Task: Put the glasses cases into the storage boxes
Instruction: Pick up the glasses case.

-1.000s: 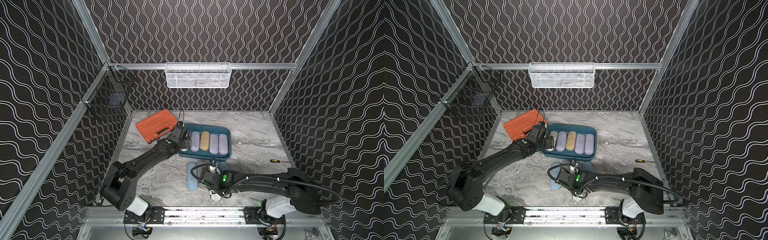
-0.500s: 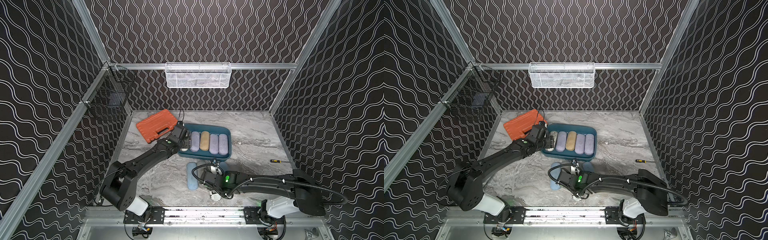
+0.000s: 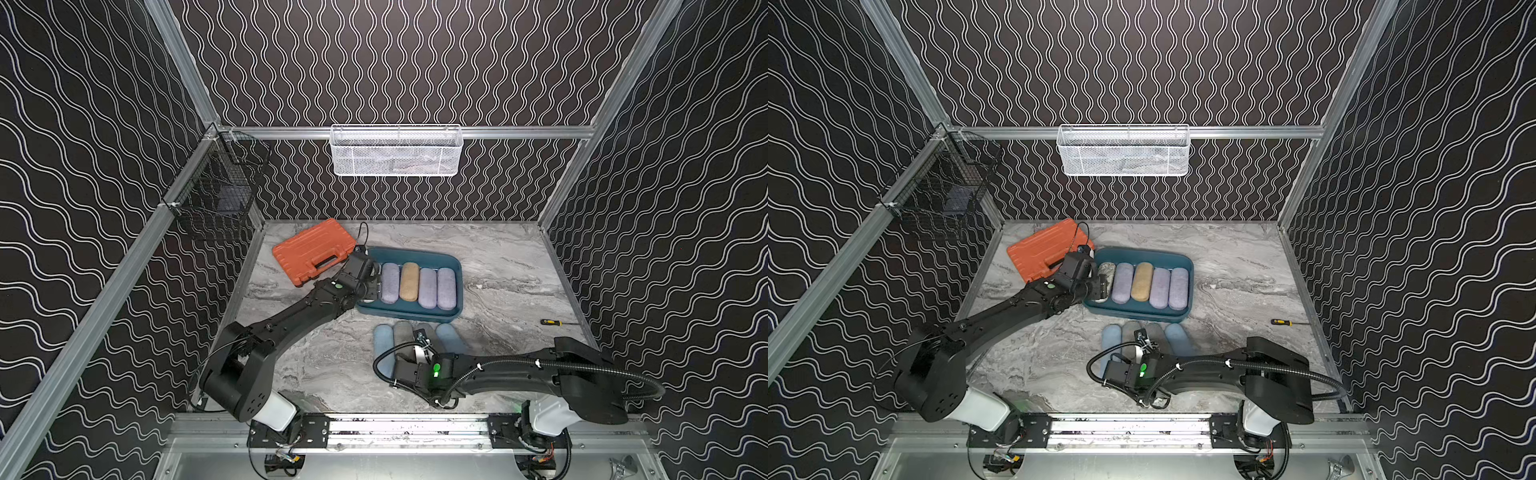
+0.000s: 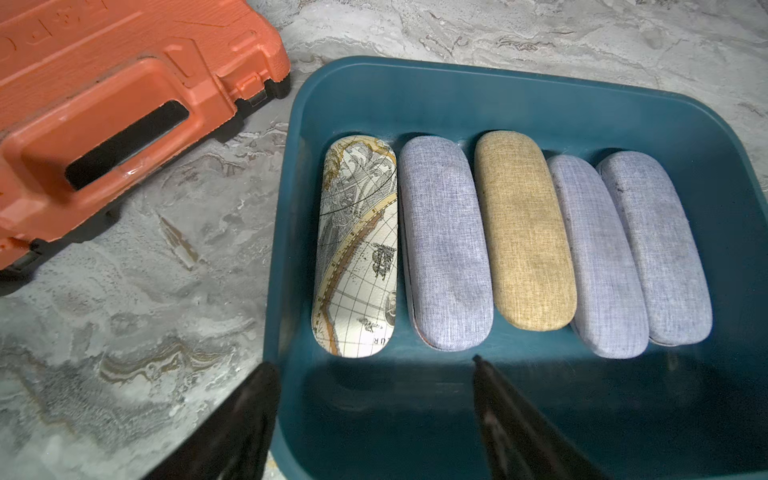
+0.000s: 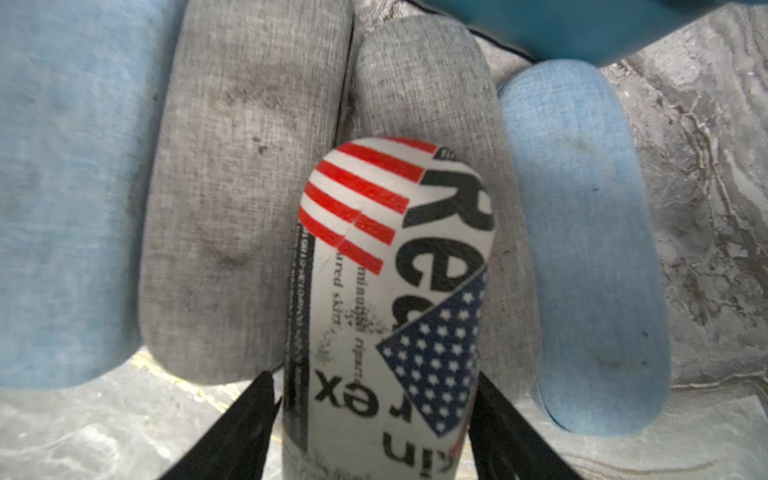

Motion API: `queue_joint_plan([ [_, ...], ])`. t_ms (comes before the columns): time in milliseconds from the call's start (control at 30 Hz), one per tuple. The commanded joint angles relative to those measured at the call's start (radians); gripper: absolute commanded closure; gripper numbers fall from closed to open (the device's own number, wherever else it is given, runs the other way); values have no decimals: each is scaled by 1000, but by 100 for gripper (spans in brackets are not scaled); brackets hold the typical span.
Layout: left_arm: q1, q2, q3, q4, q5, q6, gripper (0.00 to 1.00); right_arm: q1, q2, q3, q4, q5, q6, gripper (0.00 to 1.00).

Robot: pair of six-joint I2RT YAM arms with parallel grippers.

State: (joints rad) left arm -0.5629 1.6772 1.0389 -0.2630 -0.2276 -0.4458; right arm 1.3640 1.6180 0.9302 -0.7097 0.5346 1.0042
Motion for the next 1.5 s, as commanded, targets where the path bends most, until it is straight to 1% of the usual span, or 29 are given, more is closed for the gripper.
queue_joint_plan([
  [0,1,-7,-5,34,4,-7,23,7,24,16,-43,19,38,28],
  [233,1,-6,-5,35,5,-8,23,7,53,22,-60,16,59,30],
  [500,1,0,-1,34,4,-10,23,10,60,37,-101,38,86,39],
  [700,1,1,2,31,2,-10,23,17,-4,47,-136,77,112,43],
  [967,1,-5,6,24,-8,-7,23,18,-125,47,-165,134,128,43],
  [1067,1,-13,6,23,-5,-8,23,9,-181,48,-167,165,106,42],
  [1167,1,-18,4,23,2,-13,23,-25,-247,46,-128,161,49,42],
  [1267,1,-27,3,21,4,-16,23,-81,-314,29,-66,138,-22,41],
  [1367,1,-35,1,17,4,-16,23,-170,-387,-4,34,88,-123,41],
  [1467,1,-42,-1,13,4,-16,23,-290,-438,-37,151,18,-242,41],
])
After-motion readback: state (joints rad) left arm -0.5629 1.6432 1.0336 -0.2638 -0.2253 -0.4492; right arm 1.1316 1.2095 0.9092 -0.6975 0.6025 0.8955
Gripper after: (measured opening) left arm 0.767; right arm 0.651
